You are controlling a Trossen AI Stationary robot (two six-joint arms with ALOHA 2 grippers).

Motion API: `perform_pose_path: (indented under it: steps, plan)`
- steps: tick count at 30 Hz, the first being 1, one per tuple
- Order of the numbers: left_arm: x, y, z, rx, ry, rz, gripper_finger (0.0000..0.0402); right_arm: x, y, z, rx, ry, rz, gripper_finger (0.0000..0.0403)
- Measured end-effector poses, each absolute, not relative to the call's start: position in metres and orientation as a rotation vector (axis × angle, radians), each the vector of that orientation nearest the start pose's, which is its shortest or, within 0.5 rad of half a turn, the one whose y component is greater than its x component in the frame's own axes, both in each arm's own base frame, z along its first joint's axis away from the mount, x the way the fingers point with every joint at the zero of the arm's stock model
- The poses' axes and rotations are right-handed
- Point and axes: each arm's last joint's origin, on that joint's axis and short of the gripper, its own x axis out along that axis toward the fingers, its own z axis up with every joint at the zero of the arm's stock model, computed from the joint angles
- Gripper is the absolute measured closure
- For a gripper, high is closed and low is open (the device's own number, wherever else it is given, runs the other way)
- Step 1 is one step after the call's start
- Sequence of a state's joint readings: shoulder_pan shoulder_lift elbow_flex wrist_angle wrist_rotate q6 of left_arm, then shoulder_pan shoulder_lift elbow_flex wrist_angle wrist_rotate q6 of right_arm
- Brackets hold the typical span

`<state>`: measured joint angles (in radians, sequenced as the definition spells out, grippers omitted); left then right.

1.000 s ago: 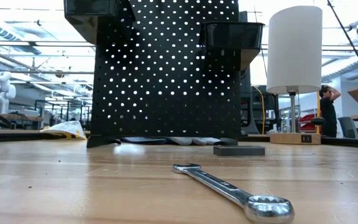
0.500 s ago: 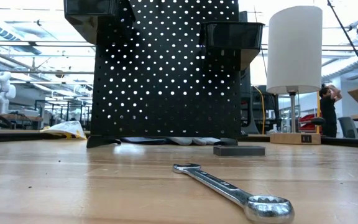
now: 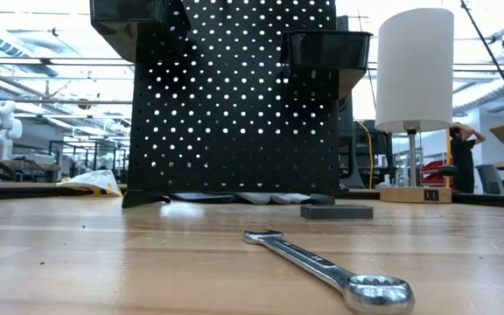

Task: Hang tools onto peg board
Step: Hang the silver wrench on the black peg board

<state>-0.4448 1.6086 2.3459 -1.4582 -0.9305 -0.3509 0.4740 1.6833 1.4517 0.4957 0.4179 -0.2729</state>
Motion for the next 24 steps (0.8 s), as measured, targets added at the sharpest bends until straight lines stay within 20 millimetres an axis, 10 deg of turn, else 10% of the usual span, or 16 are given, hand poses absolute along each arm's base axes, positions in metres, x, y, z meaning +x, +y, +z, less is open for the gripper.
perform_pose_path:
  steps: [24]
  plan:
    - [0.228, -0.078, 0.507, 0.072, 0.55, 0.593, 0.0342, 0.355, 0.169, 0.393, -0.158, -0.245, 0.023, 0.0319]
